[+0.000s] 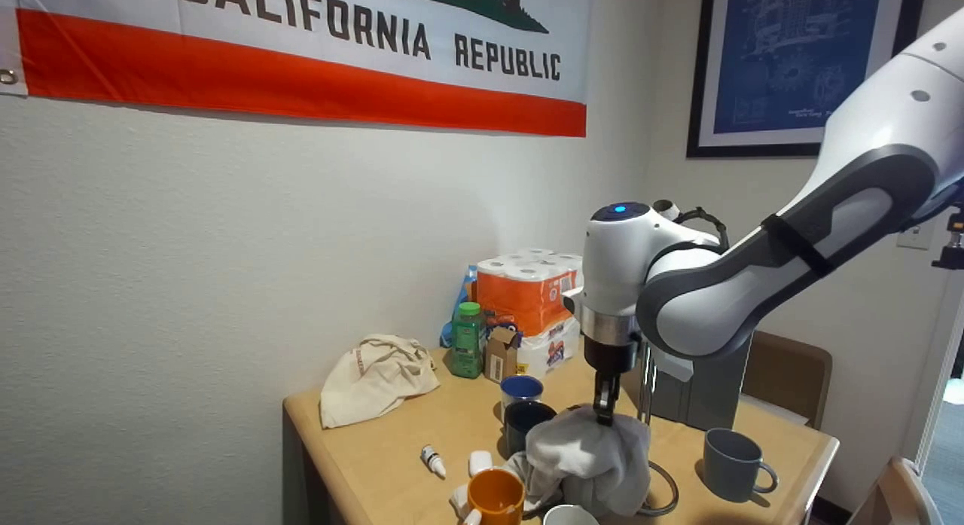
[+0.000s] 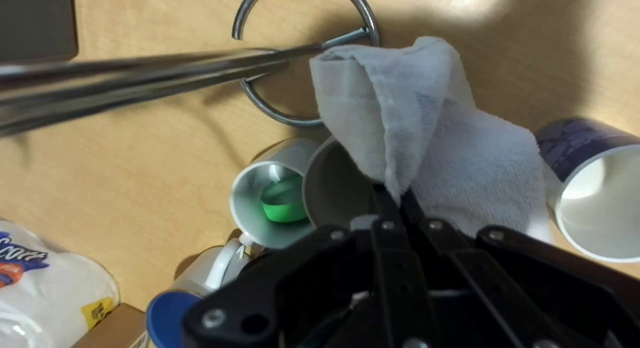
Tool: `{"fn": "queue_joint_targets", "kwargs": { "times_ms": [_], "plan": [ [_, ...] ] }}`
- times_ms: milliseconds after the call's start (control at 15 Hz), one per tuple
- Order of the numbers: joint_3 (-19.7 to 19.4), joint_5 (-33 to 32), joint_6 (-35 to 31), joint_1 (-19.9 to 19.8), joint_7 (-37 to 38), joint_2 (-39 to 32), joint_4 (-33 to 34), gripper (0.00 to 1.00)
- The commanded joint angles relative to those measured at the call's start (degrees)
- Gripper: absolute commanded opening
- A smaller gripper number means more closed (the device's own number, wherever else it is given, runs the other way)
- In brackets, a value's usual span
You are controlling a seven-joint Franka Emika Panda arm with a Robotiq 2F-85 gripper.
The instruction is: Use the towel to wipe in the white mug
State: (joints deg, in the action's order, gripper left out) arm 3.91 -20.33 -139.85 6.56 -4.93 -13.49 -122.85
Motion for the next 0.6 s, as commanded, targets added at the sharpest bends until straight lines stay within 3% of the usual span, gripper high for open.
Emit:
{"fn": "queue_joint_targets", "kwargs": {
  "times_ms": [0,533],
  "plan": [
    [-0.55,-0.92,-5.38,0.57,3.12,-1.86,-1.01,0.01],
    [-1.44,-1.21,-8.93,2.07,4.17,-6.13,-0.2,0.01]
  ]
}}
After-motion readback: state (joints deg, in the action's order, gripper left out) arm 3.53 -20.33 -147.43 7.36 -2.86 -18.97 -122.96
